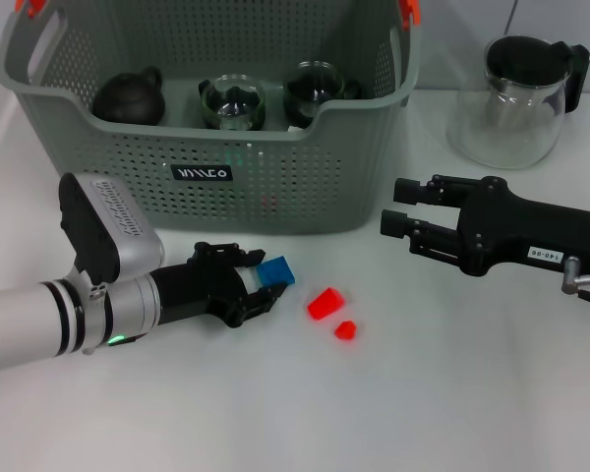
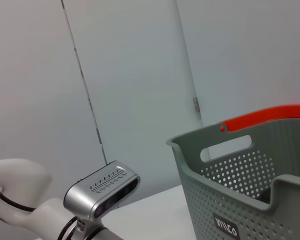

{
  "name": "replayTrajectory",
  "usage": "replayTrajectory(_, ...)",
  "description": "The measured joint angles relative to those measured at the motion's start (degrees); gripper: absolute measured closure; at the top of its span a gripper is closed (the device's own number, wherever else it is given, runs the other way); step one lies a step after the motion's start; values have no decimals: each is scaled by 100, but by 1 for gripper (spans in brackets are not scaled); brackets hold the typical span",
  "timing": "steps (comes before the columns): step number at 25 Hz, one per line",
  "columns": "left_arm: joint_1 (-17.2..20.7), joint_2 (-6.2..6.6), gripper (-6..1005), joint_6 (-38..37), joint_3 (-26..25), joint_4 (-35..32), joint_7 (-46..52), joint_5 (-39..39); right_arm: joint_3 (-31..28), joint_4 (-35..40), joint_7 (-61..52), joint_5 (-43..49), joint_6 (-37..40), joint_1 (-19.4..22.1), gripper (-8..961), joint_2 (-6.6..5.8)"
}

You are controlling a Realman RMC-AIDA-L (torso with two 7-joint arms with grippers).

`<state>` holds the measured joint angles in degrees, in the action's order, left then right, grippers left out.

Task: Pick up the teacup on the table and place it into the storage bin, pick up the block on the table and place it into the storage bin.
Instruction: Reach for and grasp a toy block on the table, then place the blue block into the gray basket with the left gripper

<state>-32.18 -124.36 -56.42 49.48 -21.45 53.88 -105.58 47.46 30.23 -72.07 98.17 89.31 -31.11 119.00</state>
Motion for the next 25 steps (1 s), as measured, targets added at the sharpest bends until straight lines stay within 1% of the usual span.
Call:
replayTrajectory(1, 1, 0, 411, 0, 0, -4, 0, 0, 0, 0, 0, 0, 1, 0, 435, 0)
replayTrajectory(6, 3, 0, 595, 0, 1, -25, 0, -2, 0, 0, 0, 0, 10, 0, 435, 0)
replayTrajectory(9, 1, -1, 595, -16, 7, -26, 0, -12, 0, 0, 0, 1, 16, 1, 435, -1)
replayTrajectory(13, 43, 11, 595, -228, -3, -131, 126, -5, 1, 0, 0, 1, 17, 9, 436, -13)
replayTrajectory(14, 194, 52, 595, -555, -8, -440, 469, -30, 1, 0, 0, 0, 18, 9, 436, -16)
replayTrajectory(16, 367, 94, 595, -869, -4, -778, 792, -59, 0, 0, 0, -3, 18, 8, 436, -17)
replayTrajectory(19, 697, 211, 594, -1473, -40, -1368, 1297, -98, 1, 13, 0, -7, 16, 4, 436, -17)
replayTrajectory(21, 905, 294, 594, -1847, -149, -1701, 1604, -107, 1, 24, 0, -8, 14, 3, 436, -14)
replayTrajectory(23, 1024, 344, 594, -2215, -430, -1881, 1718, -113, 0, 25, 0, -9, 3, -2, 436, -11)
replayTrajectory(25, 1083, 396, 594, -2641, -827, -1956, 1749, -149, 0, 26, 0, -9, -10, -8, 436, -7)
